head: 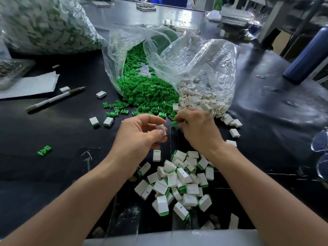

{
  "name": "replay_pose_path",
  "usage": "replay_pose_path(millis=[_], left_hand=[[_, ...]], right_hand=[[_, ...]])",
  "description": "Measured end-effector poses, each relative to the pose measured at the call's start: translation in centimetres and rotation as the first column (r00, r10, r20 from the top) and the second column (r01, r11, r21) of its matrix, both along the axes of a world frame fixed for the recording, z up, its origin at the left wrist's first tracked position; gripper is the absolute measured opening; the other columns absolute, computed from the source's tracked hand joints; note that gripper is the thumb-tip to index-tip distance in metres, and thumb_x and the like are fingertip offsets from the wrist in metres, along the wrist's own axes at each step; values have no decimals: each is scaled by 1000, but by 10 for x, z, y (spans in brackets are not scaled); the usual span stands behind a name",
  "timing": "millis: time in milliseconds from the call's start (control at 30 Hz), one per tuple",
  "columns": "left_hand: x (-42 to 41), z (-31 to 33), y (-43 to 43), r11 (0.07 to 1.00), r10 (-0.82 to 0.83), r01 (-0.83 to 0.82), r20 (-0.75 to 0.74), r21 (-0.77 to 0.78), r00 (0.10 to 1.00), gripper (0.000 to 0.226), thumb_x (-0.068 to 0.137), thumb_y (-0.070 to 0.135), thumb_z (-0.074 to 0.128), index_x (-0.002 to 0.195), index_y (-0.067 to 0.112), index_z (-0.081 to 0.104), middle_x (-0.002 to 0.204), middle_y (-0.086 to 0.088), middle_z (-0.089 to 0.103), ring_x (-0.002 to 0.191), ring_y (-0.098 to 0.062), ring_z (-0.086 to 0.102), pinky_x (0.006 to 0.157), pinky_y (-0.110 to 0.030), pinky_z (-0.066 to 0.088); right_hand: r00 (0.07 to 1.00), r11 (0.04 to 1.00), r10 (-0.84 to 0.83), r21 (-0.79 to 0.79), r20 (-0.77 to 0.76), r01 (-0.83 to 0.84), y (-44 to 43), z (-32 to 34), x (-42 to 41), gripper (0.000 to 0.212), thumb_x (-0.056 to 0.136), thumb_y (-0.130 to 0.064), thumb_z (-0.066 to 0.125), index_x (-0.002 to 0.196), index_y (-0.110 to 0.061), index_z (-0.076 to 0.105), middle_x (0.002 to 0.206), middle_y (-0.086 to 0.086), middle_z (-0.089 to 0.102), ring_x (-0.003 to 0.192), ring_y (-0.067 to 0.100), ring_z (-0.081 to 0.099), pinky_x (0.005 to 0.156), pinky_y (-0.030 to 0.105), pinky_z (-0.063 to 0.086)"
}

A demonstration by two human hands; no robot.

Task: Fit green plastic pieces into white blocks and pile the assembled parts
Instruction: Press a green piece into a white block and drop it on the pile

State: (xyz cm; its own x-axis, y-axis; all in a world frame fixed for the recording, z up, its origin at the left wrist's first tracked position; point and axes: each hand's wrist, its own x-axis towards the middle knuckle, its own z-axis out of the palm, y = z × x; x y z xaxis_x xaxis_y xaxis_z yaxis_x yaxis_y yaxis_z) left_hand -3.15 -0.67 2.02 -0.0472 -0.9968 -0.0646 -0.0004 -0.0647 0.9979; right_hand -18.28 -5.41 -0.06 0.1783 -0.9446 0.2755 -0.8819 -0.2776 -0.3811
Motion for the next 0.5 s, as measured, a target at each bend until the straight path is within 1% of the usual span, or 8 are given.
replay_pose_path(millis=[67, 133, 200, 267, 333, 400, 500], left_hand=[[0, -1, 0, 1000, -7, 7, 5, 3, 1000, 18, 83, -4, 61, 80, 13, 65, 73, -4, 66, 56, -5, 65, 51, -18, 51], [0, -2, 0, 1000, -4, 4, 11, 5, 1000, 19, 82, -4, 63, 80, 15, 64, 73, -3, 66, 56, -6, 65, 50, -18, 51], [0, -3, 0, 1000, 10, -11, 15, 8, 1000, 21, 80, -5, 64, 80, 15, 63, 71, -3, 68, 57, -7, 66, 50, -18, 50], [0, -4, -1, 1000, 17, -17, 32, 4, 999, 22, 77, -7, 67, 76, 15, 62, 70, -4, 69, 59, -9, 65, 50, -18, 51], [-1, -4, -1, 1000, 13, -13, 57, -6, 998, 23, 74, -8, 69, 72, 14, 63, 68, -3, 69, 58, -8, 63, 50, -16, 51], [-2, -4, 0, 1000, 7, -7, 74, -10, 997, 23, 74, -8, 70, 70, 14, 64, 66, 0, 69, 58, -6, 62, 50, -16, 50], [-2, -4, 1, 1000, 5, -5, 80, -6, 997, 23, 75, -8, 69, 70, 15, 65, 65, 1, 68, 58, -5, 62, 50, -15, 50]], right_hand=[[999, 1000, -15, -21, 40, 16, 3, -1, -2, 17, 84, -9, 63, 99, -12, 70, 101, 5, 67, 93, 21, 59, 77, 18, 35], [997, 999, -29, -22, 68, 30, 7, -3, -2, 15, 84, -11, 63, 98, -13, 70, 101, 4, 67, 93, 19, 59, 79, 19, 36], [994, 999, -25, -27, 105, 28, 10, -3, -3, 13, 85, -14, 61, 95, -12, 69, 98, 2, 66, 89, 18, 58, 78, 21, 37], [986, 999, -21, -33, 168, 27, 14, 1, -6, 9, 86, -14, 61, 91, -11, 67, 90, 2, 66, 80, 18, 58, 74, 23, 40], [964, 999, -23, -17, 266, 28, 18, 8, -11, 5, 86, -12, 61, 89, -10, 65, 80, 1, 64, 73, 17, 57, 72, 25, 43], [938, 1000, -27, 18, 345, 23, 22, 14, -15, 3, 87, -12, 60, 88, -12, 63, 73, -5, 61, 72, 16, 59, 71, 25, 44], [919, 998, -32, 61, 392, 9, 24, 17, -17, 3, 87, -13, 60, 87, -14, 62, 73, -6, 61, 75, 16, 61, 73, 26, 46]])
